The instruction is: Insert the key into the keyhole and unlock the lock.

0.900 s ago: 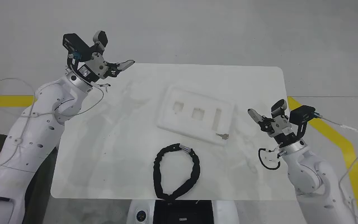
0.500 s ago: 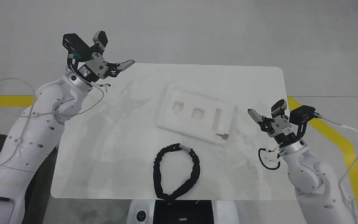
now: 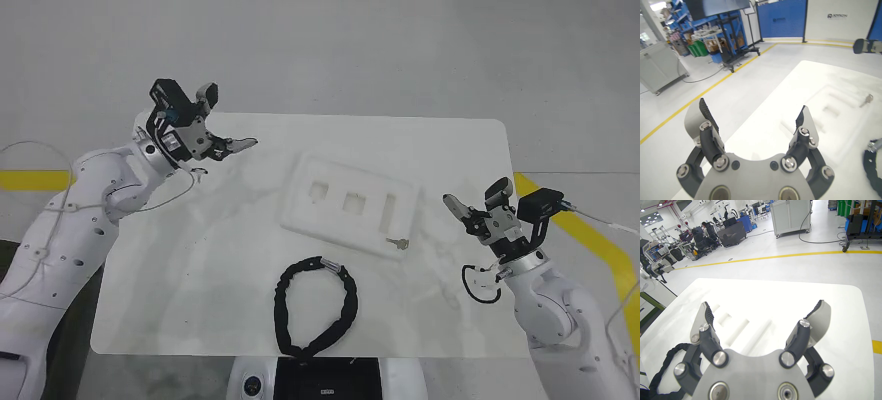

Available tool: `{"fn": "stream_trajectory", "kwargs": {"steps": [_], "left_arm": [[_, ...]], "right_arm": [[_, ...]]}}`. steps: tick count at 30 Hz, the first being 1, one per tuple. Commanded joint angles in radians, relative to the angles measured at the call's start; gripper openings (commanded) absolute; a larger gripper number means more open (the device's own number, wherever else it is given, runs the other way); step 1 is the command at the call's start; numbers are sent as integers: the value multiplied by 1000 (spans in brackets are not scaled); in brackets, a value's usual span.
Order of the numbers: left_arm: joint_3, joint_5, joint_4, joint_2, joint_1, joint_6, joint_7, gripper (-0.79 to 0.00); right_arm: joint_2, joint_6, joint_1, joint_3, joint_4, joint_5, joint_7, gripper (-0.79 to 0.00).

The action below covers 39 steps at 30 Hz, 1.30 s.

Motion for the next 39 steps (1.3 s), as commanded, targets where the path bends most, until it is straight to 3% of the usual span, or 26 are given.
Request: {"fn": "stream_trajectory", "kwargs": {"steps": [1,5,8,13,18,23,31,34,39], "left_arm": [[25,12,6,-6,-11,-111,-16,0],[82,85,5,-22,-43,-286,-37,0],[119,122,3,-40,-59,-344,-9,0],[232,197,-27,-66,-77,-347,38,0],[387,258,-44,-69,-133,-347,116,0],[508,286,-5,-64,-211,-347,212,0],[625,307,68,-58,-307,-347,317,0],[647,302,89,-55,-329,-347,345,0],[651,298,102,-54,-340,-347,364,0]], "right_arm": [[0,0,0,0,0,0,0,0],[0,0,0,0,0,0,0,0],[0,0,0,0,0,0,0,0],[0,0,0,0,0,0,0,0],[0,0,0,0,0,0,0,0],[0,0,0,0,0,0,0,0],[0,0,0,0,0,0,0,0],[0,4,-5,10,1,84,84,0],[7,29,-2,49,-51,270,345,0]]}}
